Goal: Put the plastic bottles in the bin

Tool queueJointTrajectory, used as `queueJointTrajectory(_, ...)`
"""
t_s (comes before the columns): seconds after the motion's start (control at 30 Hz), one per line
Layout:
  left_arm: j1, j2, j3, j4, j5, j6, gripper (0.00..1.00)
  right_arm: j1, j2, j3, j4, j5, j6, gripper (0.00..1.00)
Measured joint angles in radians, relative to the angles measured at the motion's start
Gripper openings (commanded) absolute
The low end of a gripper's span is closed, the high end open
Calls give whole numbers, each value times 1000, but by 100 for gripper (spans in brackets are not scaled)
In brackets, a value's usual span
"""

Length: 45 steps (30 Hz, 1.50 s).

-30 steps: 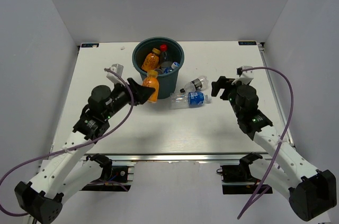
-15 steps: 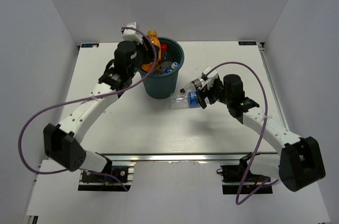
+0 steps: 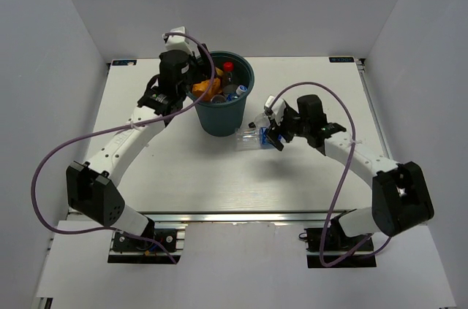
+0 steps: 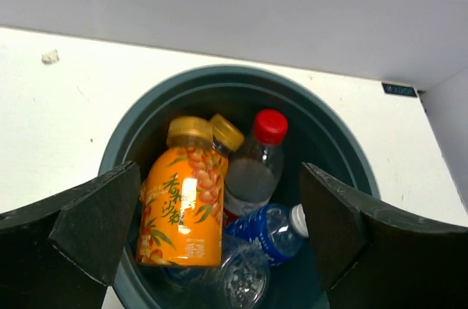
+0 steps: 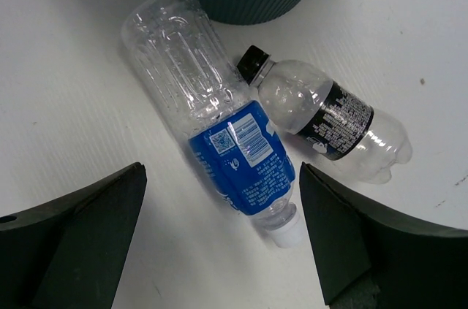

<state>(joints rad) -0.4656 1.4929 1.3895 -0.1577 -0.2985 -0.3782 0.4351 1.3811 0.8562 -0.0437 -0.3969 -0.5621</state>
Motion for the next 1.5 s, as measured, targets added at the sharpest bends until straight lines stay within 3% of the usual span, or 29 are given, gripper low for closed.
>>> queueJointTrajectory(0.3, 50, -39, 24, -3, -32, 0, 98, 28, 135, 80, -37, 42, -10, 89)
queueJointTrajectory(0.53, 193, -277, -241, 3, -47, -89, 98, 110, 229, 80, -23, 175, -15, 89)
queueJointTrajectory(0.67, 235, -404, -414, 5, -103, -148, 98, 143, 266, 80, 16, 262, -16, 80)
queueJointTrajectory(0.83, 235, -467, -556, -22, -144, -208, 98, 175, 310, 80, 16, 315, -7, 77)
queueJointTrajectory(1.03, 235, -468, -616, -50, -184, -254, 98, 222, 315, 76, 13, 350, 15, 51)
queueJointTrajectory(1.23, 235, -477, -617, -51, -208, -270, 98, 270, 153, 18, -38, 310, 35, 50)
queueJointTrajectory(1.5, 235, -483, -625, -45, -214, -277, 98, 310, -234, 26, -1, 124, 37, 59)
